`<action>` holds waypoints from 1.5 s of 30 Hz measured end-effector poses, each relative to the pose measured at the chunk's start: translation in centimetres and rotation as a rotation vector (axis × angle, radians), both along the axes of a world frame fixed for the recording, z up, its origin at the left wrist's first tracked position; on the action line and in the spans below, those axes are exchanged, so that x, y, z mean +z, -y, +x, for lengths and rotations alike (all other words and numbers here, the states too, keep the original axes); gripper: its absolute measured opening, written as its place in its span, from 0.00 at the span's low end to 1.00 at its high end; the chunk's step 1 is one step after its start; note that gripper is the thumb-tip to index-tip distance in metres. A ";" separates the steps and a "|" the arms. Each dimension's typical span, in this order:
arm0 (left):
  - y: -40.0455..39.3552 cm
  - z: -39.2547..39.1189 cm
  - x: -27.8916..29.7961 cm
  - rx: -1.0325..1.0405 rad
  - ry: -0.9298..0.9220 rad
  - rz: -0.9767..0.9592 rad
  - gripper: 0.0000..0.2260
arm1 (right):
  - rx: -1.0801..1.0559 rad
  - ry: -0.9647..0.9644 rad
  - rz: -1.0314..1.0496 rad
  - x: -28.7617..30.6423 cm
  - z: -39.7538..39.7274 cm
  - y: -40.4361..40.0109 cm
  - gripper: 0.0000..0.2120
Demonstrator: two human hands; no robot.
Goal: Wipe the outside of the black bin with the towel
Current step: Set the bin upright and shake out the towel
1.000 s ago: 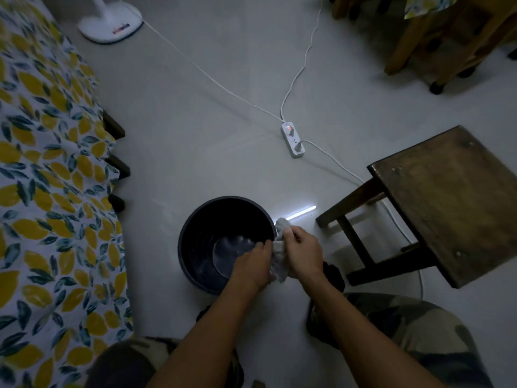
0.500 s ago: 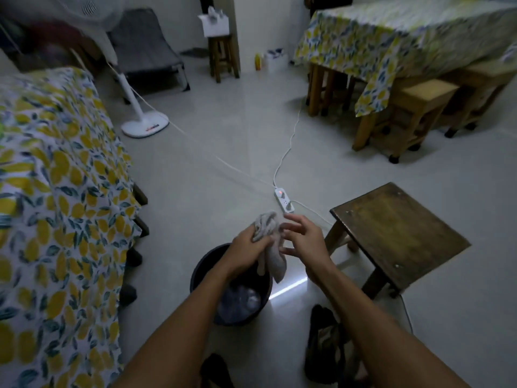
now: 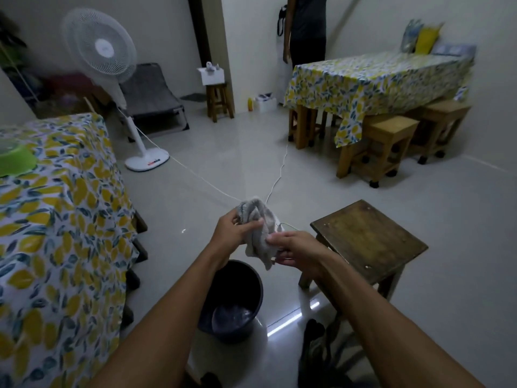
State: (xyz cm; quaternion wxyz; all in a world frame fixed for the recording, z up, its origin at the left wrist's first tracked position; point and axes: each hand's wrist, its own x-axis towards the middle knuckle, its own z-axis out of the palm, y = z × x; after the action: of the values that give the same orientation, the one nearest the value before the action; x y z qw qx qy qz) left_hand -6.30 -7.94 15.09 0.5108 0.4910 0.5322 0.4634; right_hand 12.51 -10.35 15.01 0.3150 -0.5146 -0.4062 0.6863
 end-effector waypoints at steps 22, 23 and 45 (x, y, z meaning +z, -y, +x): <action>1.0 3.5 4.0 -0.143 -0.434 0.254 0.11 | -0.357 -0.093 0.337 7.6 0.8 -0.4 0.12; 0.9 3.7 4.1 -0.131 -0.453 0.261 0.07 | -0.355 -0.055 0.361 7.6 1.1 -0.4 0.14; 1.0 8.9 7.3 -0.093 -0.690 0.610 0.09 | -0.196 0.953 0.500 0.8 7.9 -0.7 0.01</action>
State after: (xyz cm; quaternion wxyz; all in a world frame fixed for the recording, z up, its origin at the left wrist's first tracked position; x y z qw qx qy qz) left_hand 2.60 -8.96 22.38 0.1563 0.7678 0.4876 0.3852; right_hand 20.45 -9.64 15.82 0.2712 -0.7136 -0.6047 0.2270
